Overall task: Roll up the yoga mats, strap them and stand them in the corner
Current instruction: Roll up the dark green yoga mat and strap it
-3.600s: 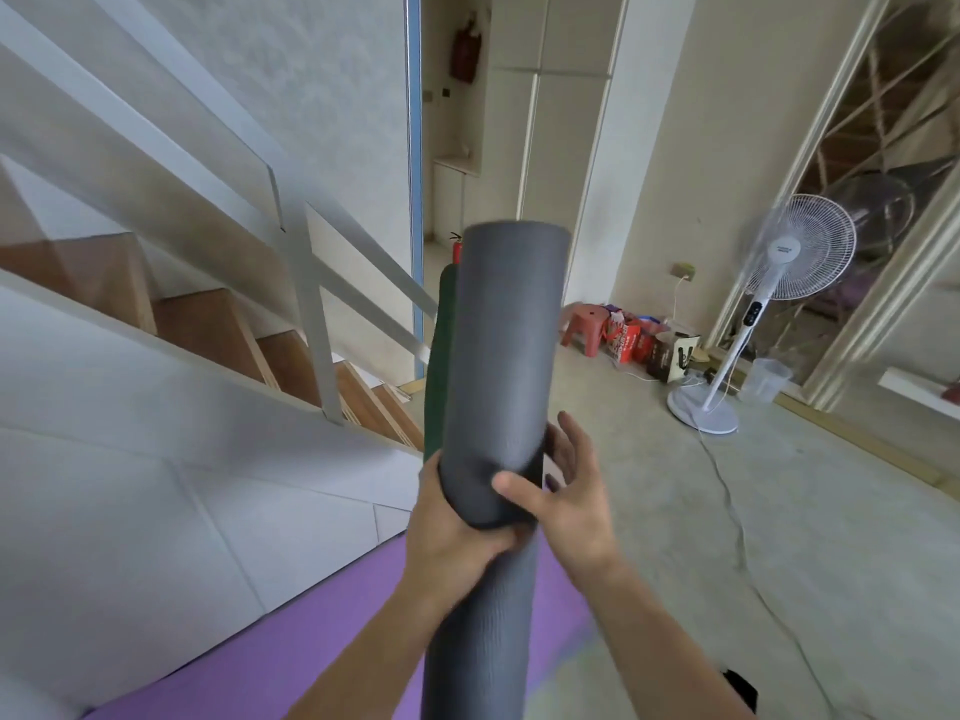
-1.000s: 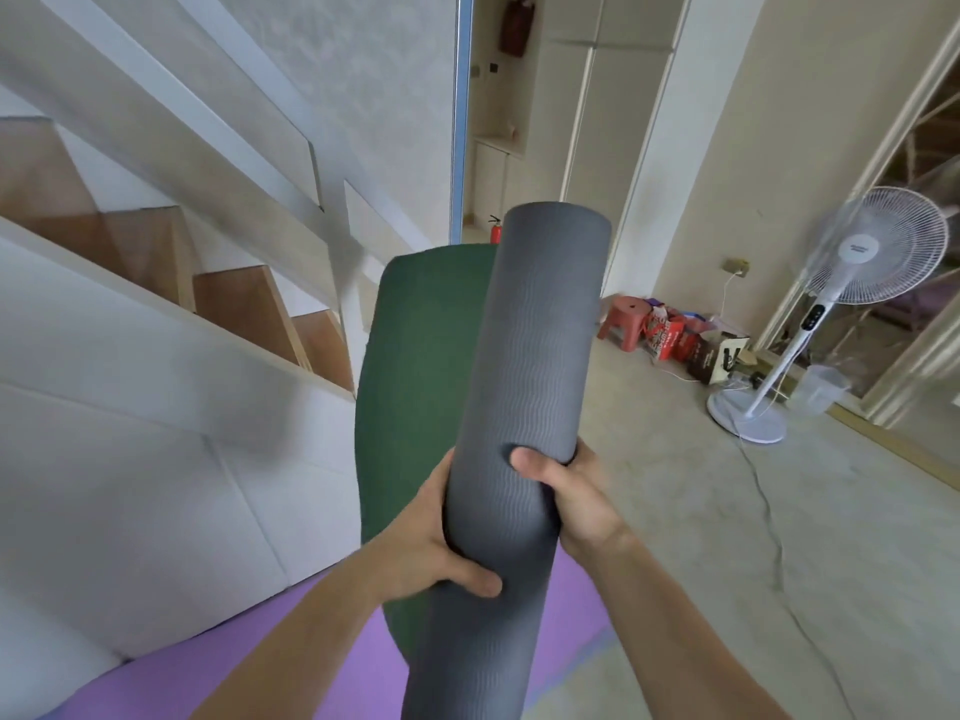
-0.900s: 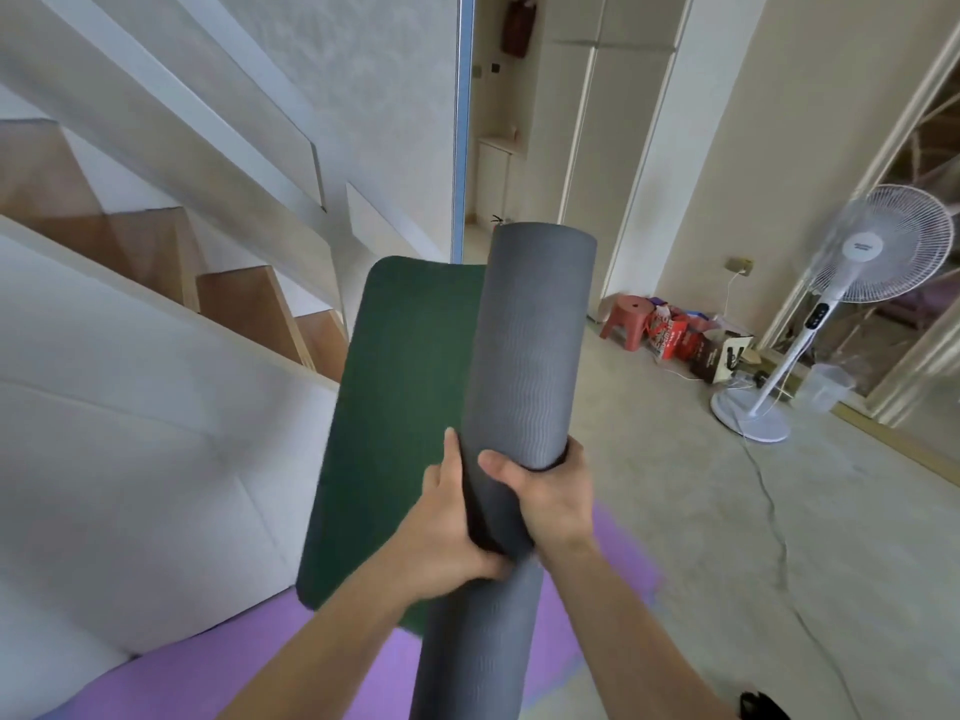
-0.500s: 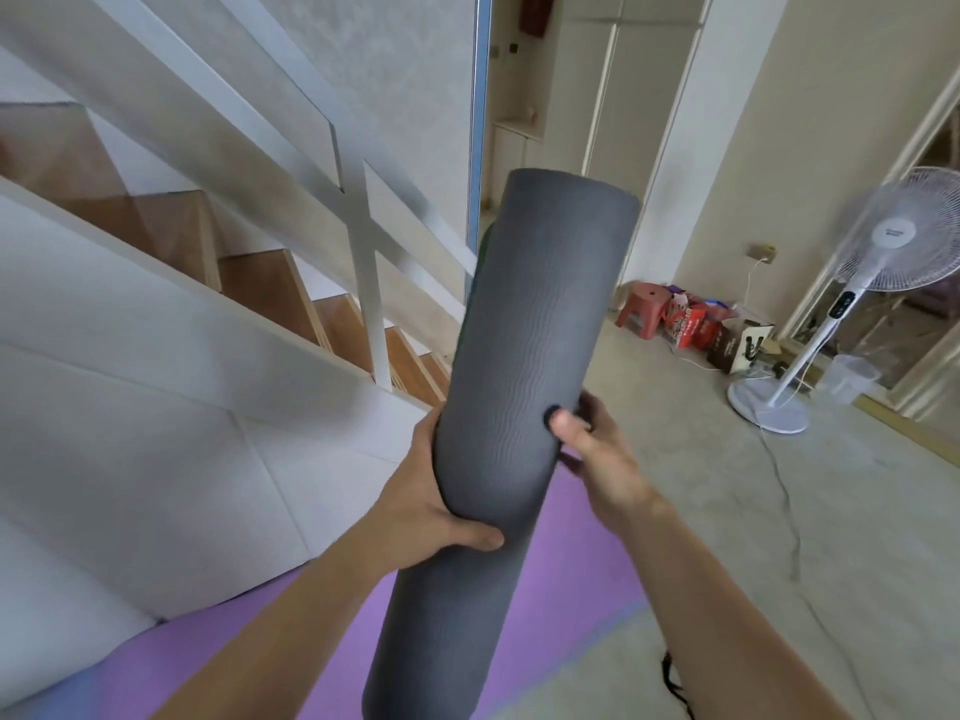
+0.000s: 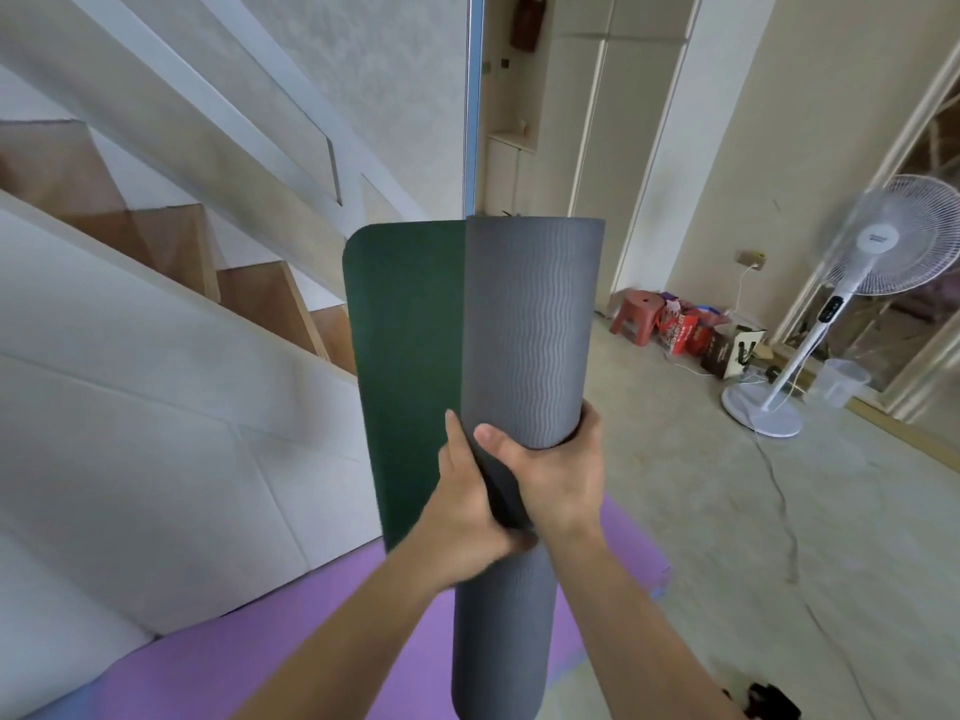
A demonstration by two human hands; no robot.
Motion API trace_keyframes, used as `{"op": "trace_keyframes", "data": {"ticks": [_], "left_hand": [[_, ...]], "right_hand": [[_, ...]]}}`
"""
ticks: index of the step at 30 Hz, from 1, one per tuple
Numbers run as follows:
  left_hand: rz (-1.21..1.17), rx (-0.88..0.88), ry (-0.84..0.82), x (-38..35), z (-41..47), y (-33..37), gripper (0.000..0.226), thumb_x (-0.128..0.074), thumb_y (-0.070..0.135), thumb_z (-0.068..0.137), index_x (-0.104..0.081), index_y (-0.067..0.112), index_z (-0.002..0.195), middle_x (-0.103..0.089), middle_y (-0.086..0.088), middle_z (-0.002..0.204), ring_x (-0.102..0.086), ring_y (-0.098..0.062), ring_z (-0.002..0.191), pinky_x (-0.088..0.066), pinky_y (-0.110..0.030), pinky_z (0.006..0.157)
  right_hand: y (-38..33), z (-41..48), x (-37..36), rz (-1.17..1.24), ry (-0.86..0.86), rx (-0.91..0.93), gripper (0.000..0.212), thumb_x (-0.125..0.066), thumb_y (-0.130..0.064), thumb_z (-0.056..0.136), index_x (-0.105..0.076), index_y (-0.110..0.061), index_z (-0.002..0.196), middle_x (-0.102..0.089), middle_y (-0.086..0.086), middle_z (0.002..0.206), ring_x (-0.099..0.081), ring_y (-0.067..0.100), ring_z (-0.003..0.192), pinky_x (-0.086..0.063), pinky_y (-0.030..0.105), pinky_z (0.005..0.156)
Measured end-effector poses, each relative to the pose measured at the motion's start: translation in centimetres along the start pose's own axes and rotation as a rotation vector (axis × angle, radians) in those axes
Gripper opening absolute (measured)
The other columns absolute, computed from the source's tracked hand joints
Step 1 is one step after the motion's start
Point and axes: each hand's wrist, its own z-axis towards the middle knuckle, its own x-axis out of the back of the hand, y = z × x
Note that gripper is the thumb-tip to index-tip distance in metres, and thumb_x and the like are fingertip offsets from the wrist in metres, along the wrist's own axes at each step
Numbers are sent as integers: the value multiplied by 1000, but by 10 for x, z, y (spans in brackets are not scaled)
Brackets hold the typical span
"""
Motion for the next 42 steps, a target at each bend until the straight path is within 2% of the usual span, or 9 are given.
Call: {"op": "trace_keyframes", "data": {"ticks": [5, 12, 17, 19, 23, 29, 34, 39, 42], "left_hand": [[-85, -130, 200, 8, -15, -12, 123, -101, 19, 41, -28, 56, 134, -51, 35, 124, -61, 0, 113, -60, -27, 78], [-102, 0, -150, 28, -14, -4, 113, -98, 10, 54, -29, 59, 129, -48, 38, 124, -54, -1, 117, -55, -22, 91], [-41, 29, -243, 33, 2, -6, 107, -95, -1, 47, -42, 37, 131, -57, 12, 127, -58, -10, 120, -55, -33, 95], [164, -29, -56, 25, 3, 1, 96, -93, 5, 47, -45, 34, 124, -50, 15, 115, -55, -10, 111, -52, -22, 88], [-121, -137, 94, -12, -13, -1, 115, -85, -10, 57, -25, 35, 143, -52, 36, 118, -58, 6, 114, -56, -19, 79], [-188, -62, 112, 2, -14, -16, 124, -102, 19, 40, -33, 49, 138, -56, 27, 130, -60, -8, 120, -59, -41, 88], [-41, 35, -108, 11, -12, -10, 122, -101, 30, 38, -29, 58, 133, -51, 35, 127, -53, -6, 123, -57, -41, 95], [125, 133, -232, 21, 5, -12, 100, -99, 17, 50, -44, 36, 131, -55, 21, 125, -58, -13, 115, -57, -36, 94], [293, 174, -96, 16, 8, -10, 85, -96, 21, 41, -53, 34, 114, -50, 11, 121, -62, -14, 100, -60, -40, 82]], "right_hand": [[18, 2, 24, 306, -315, 30, 89, -88, -47, 47, -55, -28, 127, -67, -11, 119, -63, 8, 112, -55, 29, 88], [24, 25, 59, 482, -858, 22, 88, -91, -31, 60, -51, -6, 134, -63, 15, 130, -58, 35, 123, -50, 44, 96], [23, 10, 53, 549, -752, 115, 61, -78, 0, 65, -62, -15, 122, -67, 18, 121, -63, 35, 114, -55, 44, 88], [30, 6, 43, 369, -485, 88, 82, -93, -17, 50, -55, -30, 121, -68, -4, 120, -64, 17, 115, -56, 28, 84], [33, -17, 21, 29, -178, 61, 104, -95, -40, 35, -36, -48, 120, -55, -25, 115, -57, -5, 108, -54, 24, 81], [41, 5, 56, 192, -512, 89, 105, -87, -50, 42, -41, -41, 135, -45, -1, 138, -49, 2, 125, -50, 25, 98], [29, 47, 79, 354, -918, 89, 115, -96, -33, 52, -35, 2, 143, -54, 23, 139, -52, 39, 129, -48, 48, 101], [40, 48, 70, 324, -917, 77, 102, -85, 6, 55, -36, -5, 143, -59, 19, 135, -56, 37, 126, -47, 58, 100], [65, 40, 55, 250, -694, 55, 109, -96, -9, 45, -38, -22, 137, -63, -3, 129, -61, 21, 121, -54, 51, 93]]}}
